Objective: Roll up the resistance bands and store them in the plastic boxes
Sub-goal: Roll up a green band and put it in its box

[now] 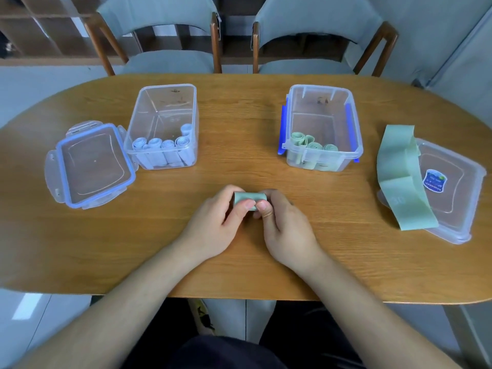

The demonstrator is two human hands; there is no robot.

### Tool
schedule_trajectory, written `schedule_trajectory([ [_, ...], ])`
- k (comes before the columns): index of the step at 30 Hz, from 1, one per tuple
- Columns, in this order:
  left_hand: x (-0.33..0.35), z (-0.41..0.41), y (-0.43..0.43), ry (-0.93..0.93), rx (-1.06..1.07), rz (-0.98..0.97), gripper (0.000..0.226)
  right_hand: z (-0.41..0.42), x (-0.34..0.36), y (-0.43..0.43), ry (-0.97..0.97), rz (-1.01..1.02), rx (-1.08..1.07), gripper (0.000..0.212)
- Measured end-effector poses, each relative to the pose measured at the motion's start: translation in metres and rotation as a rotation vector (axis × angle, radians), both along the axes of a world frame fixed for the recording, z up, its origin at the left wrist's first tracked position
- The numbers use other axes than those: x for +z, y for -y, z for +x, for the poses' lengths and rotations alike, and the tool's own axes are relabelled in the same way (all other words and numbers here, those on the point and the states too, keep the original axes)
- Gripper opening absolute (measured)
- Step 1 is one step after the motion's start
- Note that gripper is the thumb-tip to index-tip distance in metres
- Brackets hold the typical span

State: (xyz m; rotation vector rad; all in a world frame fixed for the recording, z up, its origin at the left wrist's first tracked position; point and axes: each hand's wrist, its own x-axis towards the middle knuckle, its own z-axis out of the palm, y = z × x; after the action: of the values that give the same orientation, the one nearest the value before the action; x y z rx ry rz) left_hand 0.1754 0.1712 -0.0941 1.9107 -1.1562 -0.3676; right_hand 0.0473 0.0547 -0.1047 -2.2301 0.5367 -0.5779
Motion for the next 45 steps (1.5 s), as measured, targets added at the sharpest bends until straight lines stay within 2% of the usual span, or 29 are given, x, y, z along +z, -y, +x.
schedule_trajectory([
  [8, 0.000, -0.026, 0.020, -0.016, 0.070, -0.079, 0.042, -0.008, 0.005, 0.004, 0.142, 0.169, -0.091, 0.036],
  [12, -0.003, -0.030, 0.025, -0.021, 0.047, -0.105, 0.043, -0.015, 0.012, 0.012, 0.140, 0.257, -0.055, 0.022],
  [16, 0.004, -0.039, 0.038, -0.032, -0.008, -0.141, 0.040, -0.033, 0.025, 0.023, 0.129, 0.170, -0.081, 0.017],
  [19, 0.016, -0.047, 0.059, -0.030, -0.082, -0.178, 0.029, -0.048, 0.041, 0.035, 0.128, 0.150, -0.146, 0.014],
  [21, 0.021, -0.050, 0.072, -0.058, -0.140, -0.172, 0.022, -0.056, 0.057, 0.042, 0.131, 0.250, -0.181, 0.014],
  [23, 0.026, -0.053, 0.080, -0.073, -0.187, -0.176, 0.016, -0.065, 0.073, 0.048, 0.129, 0.437, -0.226, 0.022],
  [25, 0.031, -0.054, 0.085, -0.077, -0.215, -0.200, 0.020, -0.071, 0.084, 0.054, 0.140, 0.646, -0.248, 0.023],
  [28, 0.041, -0.054, 0.088, -0.093, -0.252, -0.216, 0.023, -0.076, 0.100, 0.065, 0.115, 0.709, -0.254, 0.022],
  [30, 0.045, -0.051, 0.093, -0.093, -0.273, -0.217, 0.030, -0.074, 0.115, 0.073, 0.079, 0.653, -0.274, 0.023],
  [32, 0.044, -0.044, 0.100, -0.022, -0.237, -0.195, 0.048, -0.068, 0.135, 0.086, 0.012, 0.454, -0.302, 0.025],
  [35, 0.041, -0.032, 0.116, 0.320, -0.151, -0.138, 0.055, -0.054, 0.163, 0.116, -0.147, -0.109, -0.307, 0.028],
  [37, 0.044, -0.028, 0.126, 0.546, -0.152, -0.101, 0.051, -0.040, 0.172, 0.140, -0.264, -0.306, -0.225, 0.032],
  [39, 0.048, -0.025, 0.135, 0.623, -0.192, -0.045, 0.051, -0.025, 0.170, 0.161, -0.439, -0.431, -0.126, 0.039],
  [42, 0.048, -0.018, 0.147, 0.613, -0.250, 0.107, 0.054, -0.003, 0.160, 0.176, -0.689, -0.554, -0.012, 0.044],
  [45, 0.046, -0.014, 0.154, 0.650, -0.268, 0.176, 0.050, 0.008, 0.150, 0.179, -0.823, -0.614, 0.058, 0.049],
])
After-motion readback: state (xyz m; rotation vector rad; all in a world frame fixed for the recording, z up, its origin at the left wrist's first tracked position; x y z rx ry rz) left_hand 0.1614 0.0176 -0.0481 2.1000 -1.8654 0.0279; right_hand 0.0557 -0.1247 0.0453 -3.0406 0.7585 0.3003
